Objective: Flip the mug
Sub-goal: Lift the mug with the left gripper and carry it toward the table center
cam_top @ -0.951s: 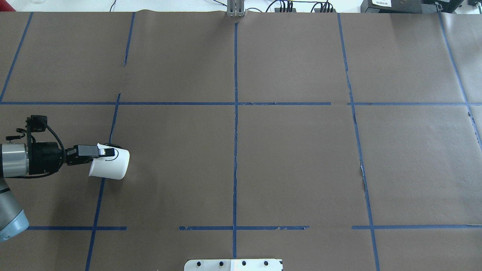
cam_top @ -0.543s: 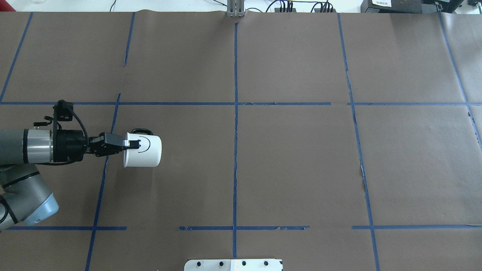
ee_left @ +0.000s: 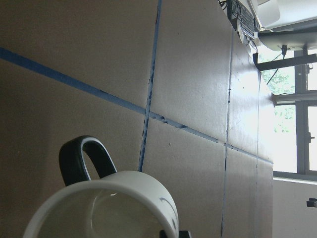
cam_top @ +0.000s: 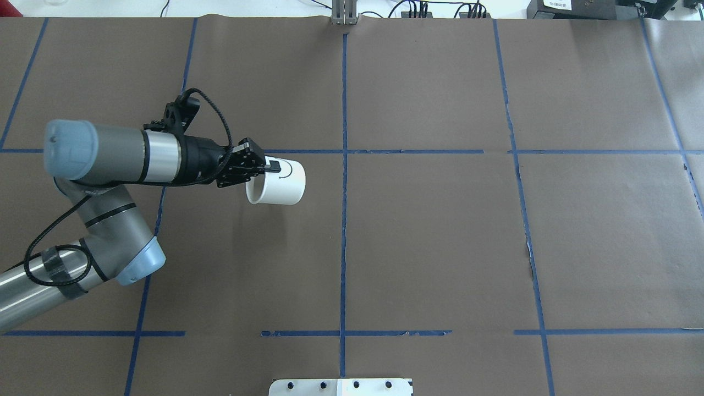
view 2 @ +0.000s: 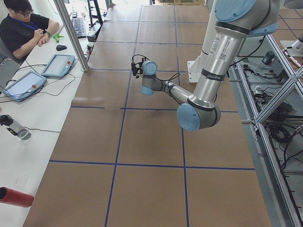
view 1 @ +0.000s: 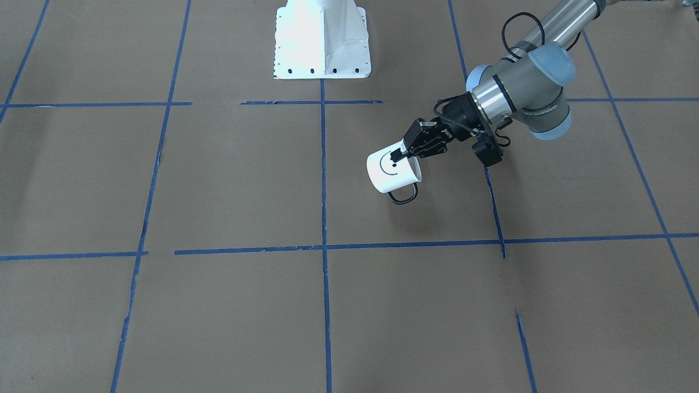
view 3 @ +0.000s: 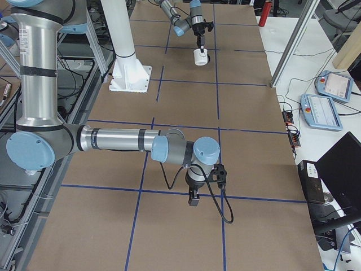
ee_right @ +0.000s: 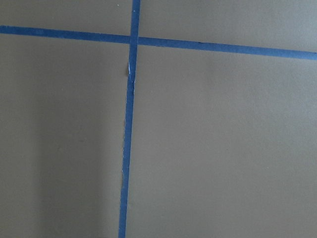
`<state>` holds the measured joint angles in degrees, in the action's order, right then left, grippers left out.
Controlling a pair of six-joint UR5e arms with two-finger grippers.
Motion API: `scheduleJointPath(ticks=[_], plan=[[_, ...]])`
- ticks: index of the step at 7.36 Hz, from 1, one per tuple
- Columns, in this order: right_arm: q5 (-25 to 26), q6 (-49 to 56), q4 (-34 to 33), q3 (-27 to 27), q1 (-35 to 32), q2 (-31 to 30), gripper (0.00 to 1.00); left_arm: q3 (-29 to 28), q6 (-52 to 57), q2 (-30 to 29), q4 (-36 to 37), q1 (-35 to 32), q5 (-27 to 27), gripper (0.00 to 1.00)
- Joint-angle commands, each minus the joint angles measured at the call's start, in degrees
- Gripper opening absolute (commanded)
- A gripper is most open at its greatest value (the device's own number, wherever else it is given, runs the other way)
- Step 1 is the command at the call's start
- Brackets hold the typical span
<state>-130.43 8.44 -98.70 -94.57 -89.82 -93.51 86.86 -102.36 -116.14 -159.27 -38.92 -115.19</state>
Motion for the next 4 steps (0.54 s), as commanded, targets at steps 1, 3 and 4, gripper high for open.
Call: scheduleJointPath(ticks=[1, 3, 4], plan=[[0.0, 0.0, 0.0, 0.0, 0.0, 0.0, 1.0, 0.06, 0.32, -9.84, 20.91, 0.16, 0.4, 0.0], [0.0, 0.0, 0.0, 0.0, 0.0, 0.0, 1.0, -0.99, 0.49, -21.61, 42.09, 2.17, 4.51, 0.0], [0.0, 0.0, 0.0, 0.0, 0.0, 0.0, 1.0, -3.95, 0.49, -27.41, 52.2, 3.14, 4.71, 0.0]])
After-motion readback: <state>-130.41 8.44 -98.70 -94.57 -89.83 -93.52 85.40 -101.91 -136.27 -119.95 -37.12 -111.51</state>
